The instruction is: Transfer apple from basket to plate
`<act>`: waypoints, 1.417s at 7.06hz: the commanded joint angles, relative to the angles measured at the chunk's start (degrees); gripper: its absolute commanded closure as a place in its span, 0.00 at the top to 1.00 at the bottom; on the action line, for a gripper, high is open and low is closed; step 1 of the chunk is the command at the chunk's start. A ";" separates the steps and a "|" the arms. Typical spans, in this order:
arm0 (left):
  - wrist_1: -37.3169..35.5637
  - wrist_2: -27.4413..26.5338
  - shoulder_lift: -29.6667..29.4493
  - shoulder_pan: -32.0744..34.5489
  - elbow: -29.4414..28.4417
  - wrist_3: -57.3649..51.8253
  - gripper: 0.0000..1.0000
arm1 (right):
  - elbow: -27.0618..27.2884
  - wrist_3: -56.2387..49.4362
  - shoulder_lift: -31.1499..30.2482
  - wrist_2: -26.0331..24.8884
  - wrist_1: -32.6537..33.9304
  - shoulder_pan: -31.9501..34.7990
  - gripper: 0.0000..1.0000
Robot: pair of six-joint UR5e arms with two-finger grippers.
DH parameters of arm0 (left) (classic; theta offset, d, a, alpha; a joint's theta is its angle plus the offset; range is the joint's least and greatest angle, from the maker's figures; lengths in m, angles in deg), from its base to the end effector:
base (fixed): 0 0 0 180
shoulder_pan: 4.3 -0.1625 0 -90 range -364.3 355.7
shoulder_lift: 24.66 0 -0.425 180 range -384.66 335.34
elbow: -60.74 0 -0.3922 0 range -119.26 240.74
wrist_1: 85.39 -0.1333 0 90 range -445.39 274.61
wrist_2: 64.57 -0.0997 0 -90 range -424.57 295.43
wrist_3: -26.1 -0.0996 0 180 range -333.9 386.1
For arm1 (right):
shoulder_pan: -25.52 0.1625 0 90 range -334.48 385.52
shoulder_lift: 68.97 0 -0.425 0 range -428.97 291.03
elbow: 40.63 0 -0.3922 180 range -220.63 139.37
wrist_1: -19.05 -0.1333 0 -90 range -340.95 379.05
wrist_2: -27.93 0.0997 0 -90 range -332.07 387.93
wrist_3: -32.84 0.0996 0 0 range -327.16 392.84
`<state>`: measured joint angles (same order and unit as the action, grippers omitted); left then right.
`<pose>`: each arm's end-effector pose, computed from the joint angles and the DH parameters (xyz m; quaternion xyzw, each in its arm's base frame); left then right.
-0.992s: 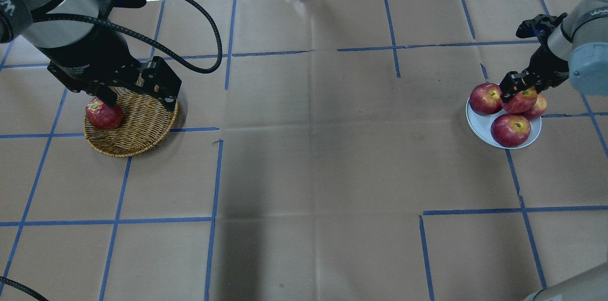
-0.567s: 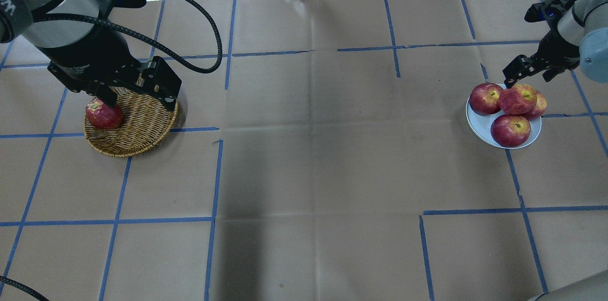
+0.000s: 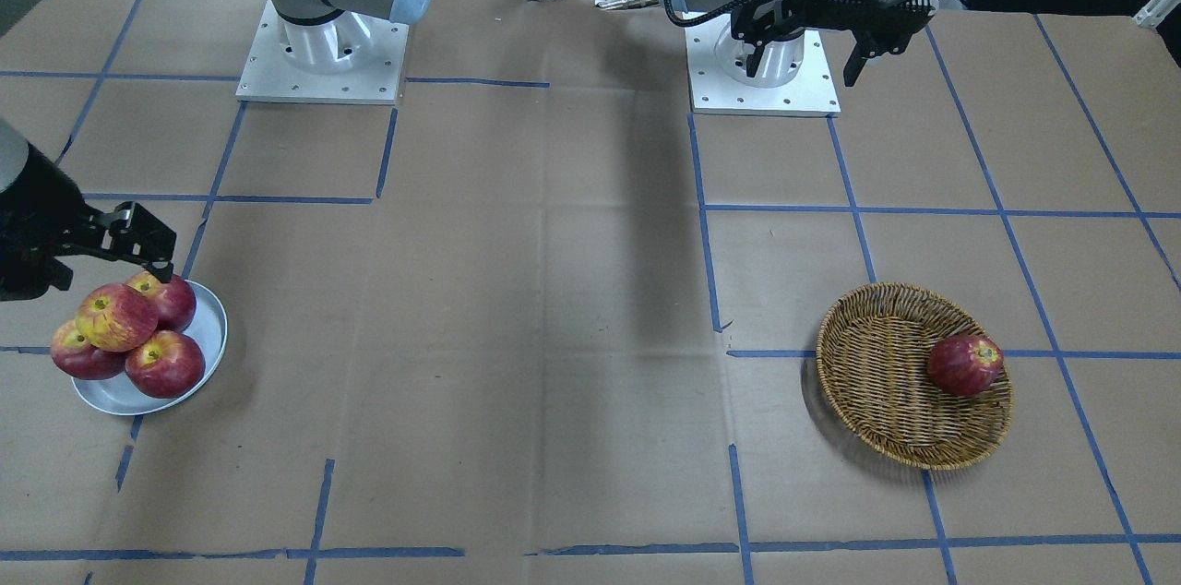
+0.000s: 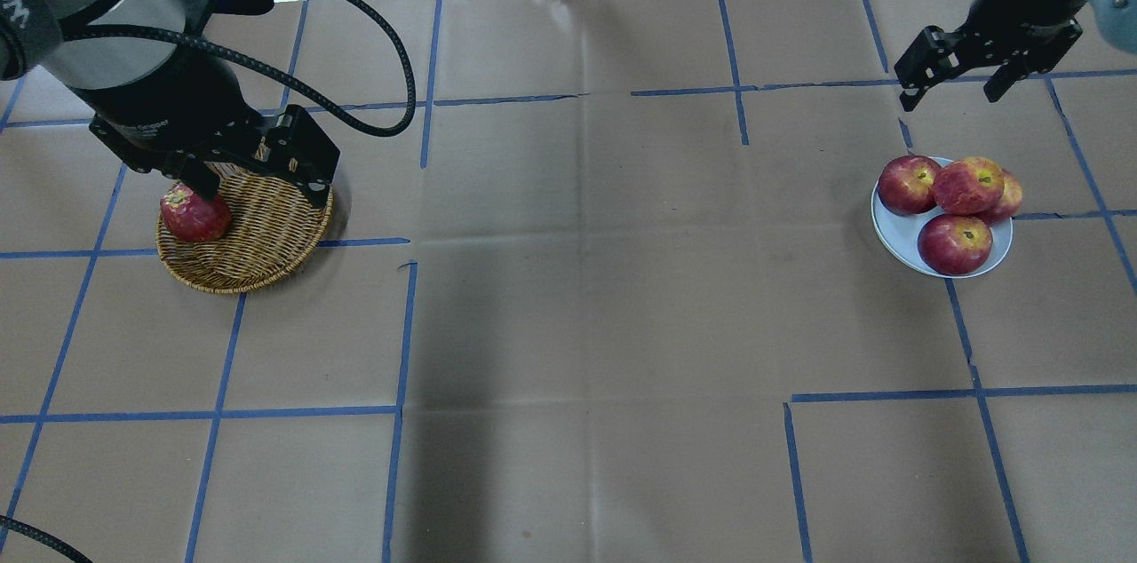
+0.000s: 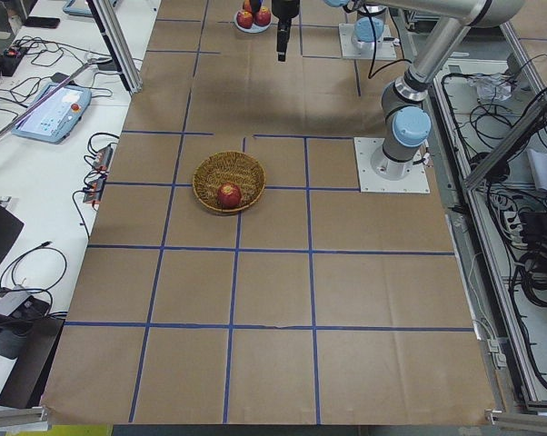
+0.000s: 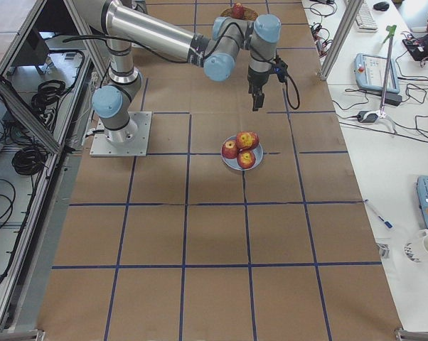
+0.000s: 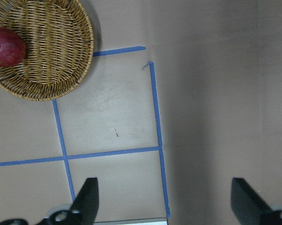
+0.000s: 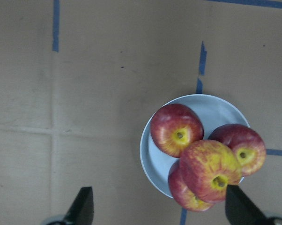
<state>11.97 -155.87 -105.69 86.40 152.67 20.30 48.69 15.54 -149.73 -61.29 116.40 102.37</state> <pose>-0.1362 -0.4205 0.5302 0.0567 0.9983 0.0033 0.0112 0.0052 -0.5698 0.4219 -0.0361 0.9993 0.0084 0.0093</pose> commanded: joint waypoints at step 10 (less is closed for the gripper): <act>-2.70 -0.11 -0.18 0.00 0.44 -0.18 0.99 | -0.11 16.33 -8.54 -0.07 -10.86 12.89 1.00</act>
<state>9.24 -155.98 -105.87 86.40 153.11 20.13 48.62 31.87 -158.34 -61.43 105.52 115.26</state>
